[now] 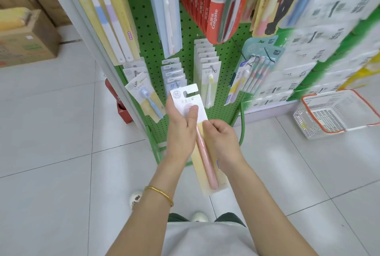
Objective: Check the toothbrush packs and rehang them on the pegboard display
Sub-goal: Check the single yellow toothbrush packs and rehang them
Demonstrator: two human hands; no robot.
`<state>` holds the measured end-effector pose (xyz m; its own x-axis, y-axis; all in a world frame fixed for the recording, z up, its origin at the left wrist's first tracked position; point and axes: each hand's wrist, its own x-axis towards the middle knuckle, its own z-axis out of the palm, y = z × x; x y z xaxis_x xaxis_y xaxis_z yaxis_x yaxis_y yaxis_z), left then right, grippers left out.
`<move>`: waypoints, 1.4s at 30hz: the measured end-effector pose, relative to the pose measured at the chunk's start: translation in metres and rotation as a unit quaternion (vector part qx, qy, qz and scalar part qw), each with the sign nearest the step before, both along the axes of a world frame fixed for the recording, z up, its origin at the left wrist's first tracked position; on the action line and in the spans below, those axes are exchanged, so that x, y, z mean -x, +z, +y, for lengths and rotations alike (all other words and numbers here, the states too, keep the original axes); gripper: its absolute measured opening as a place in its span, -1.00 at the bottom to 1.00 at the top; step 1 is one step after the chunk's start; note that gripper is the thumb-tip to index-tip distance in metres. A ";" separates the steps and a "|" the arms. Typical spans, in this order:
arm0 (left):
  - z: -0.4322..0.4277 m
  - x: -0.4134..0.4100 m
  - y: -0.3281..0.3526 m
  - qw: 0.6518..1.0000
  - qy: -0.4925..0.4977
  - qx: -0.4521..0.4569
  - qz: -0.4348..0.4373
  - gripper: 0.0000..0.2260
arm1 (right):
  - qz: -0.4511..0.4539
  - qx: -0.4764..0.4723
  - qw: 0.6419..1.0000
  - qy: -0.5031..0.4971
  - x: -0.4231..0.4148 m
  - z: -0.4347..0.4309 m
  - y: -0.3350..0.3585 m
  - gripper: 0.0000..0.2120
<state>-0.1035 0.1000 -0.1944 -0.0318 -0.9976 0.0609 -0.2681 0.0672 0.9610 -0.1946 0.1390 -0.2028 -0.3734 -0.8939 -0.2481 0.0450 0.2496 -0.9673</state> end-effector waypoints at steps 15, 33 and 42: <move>0.039 -0.027 -0.013 0.898 -0.274 0.048 -0.342 -0.18 | -0.343 -0.002 0.925 -0.165 0.025 -0.031 0.017 -0.91; 0.039 -0.044 -0.018 0.935 -0.299 -0.037 -0.188 -0.31 | -0.440 -0.061 0.895 -0.035 0.029 -0.039 0.012 -0.71; 0.038 -0.048 -0.009 0.967 -0.137 -0.208 0.055 -0.78 | -0.346 -0.007 0.937 -0.033 0.024 -0.035 0.006 -0.86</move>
<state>-0.0551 0.1383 -0.2033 -0.3155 -0.8913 -0.3255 -0.1890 -0.2772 0.9420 -0.2182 0.1042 -0.1966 -0.1734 -0.8688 -0.4638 0.6771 0.2368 -0.6968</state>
